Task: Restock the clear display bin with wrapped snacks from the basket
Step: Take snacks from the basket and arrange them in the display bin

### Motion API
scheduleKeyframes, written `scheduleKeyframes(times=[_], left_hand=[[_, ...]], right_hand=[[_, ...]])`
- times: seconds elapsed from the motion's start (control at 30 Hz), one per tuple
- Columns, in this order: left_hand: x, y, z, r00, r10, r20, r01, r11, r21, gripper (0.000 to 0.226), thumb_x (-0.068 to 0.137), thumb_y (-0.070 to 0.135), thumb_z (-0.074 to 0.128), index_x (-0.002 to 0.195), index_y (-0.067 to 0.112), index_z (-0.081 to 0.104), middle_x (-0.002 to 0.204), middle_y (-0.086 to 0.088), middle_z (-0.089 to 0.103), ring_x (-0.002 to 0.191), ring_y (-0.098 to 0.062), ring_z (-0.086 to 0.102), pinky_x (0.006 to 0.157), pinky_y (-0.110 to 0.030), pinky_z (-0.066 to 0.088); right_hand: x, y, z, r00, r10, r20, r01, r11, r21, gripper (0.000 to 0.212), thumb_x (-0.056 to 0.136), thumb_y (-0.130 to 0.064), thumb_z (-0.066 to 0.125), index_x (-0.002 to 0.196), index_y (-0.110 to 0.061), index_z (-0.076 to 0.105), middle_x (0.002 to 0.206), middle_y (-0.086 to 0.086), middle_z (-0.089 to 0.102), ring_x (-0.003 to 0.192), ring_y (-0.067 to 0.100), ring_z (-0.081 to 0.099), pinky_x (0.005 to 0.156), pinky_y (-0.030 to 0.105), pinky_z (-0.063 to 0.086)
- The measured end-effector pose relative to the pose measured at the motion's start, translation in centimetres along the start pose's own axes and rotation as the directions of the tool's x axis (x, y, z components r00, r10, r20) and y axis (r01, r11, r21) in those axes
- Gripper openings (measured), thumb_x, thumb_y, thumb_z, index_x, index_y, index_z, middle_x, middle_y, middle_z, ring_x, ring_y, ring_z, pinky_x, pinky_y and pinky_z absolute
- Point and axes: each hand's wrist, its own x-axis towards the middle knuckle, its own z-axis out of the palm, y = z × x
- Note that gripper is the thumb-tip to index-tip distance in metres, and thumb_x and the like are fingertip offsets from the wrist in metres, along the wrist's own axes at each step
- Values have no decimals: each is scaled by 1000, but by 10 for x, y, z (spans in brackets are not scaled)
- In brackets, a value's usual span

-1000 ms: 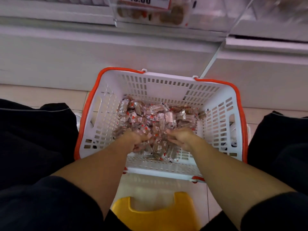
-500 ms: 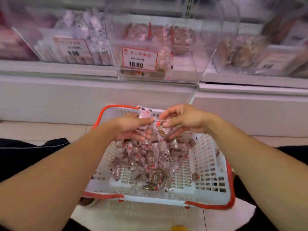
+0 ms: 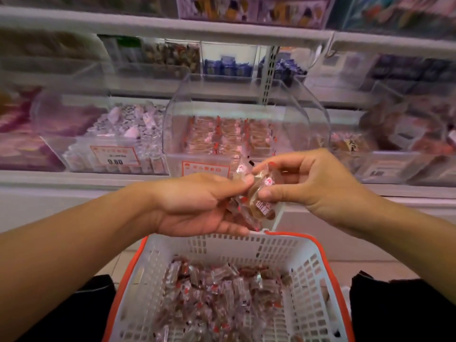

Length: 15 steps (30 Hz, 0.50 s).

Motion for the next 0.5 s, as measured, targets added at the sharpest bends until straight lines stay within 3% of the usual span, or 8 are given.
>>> scheduleKeyframes(times=[0.07,0.17,0.27,0.37,0.5], left_hand=[[2,6,0,998,2,69,1,999,-43,48,92,35,49,126,3,59,126,-24,62,105,-33,67,86,-34,59],[1,12,-3,987,20,159,-14,999,-44,38,92,38,55,114,10,69,116,-22,67,102,-32,70,78,-30,60],[1,13,-5,982,21,189,-10,998,-55,42,85,35,71,114,5,68,109,-22,68,103,-33,69,81,-28,59],[3,11,-7,981,11,194,-13,1000,10,42,77,19,79,113,0,66,104,-19,68,103,-29,69,86,-29,57],[6,10,-10,992,-25,127,3,984,178,20,81,1,66,98,10,72,97,-10,70,96,-23,69,82,-27,57]], right_hand=[[4,-3,-4,994,-90,-64,87,995,-51,43,63,-20,82,105,-17,75,93,1,76,83,12,72,74,25,59],[8,-5,-6,978,-194,-76,175,963,-203,48,68,-30,78,114,-25,71,113,-7,66,100,8,67,81,26,58],[7,0,-3,987,-157,29,160,974,-161,52,77,-30,73,128,-33,62,126,-18,64,114,1,62,87,22,54],[5,6,2,989,-116,96,137,960,-245,61,83,-37,66,142,-37,49,140,-20,55,123,-1,56,95,21,52],[5,2,-6,986,-42,161,103,916,-389,69,80,-42,70,144,-43,43,134,-21,57,119,0,58,97,34,53]])
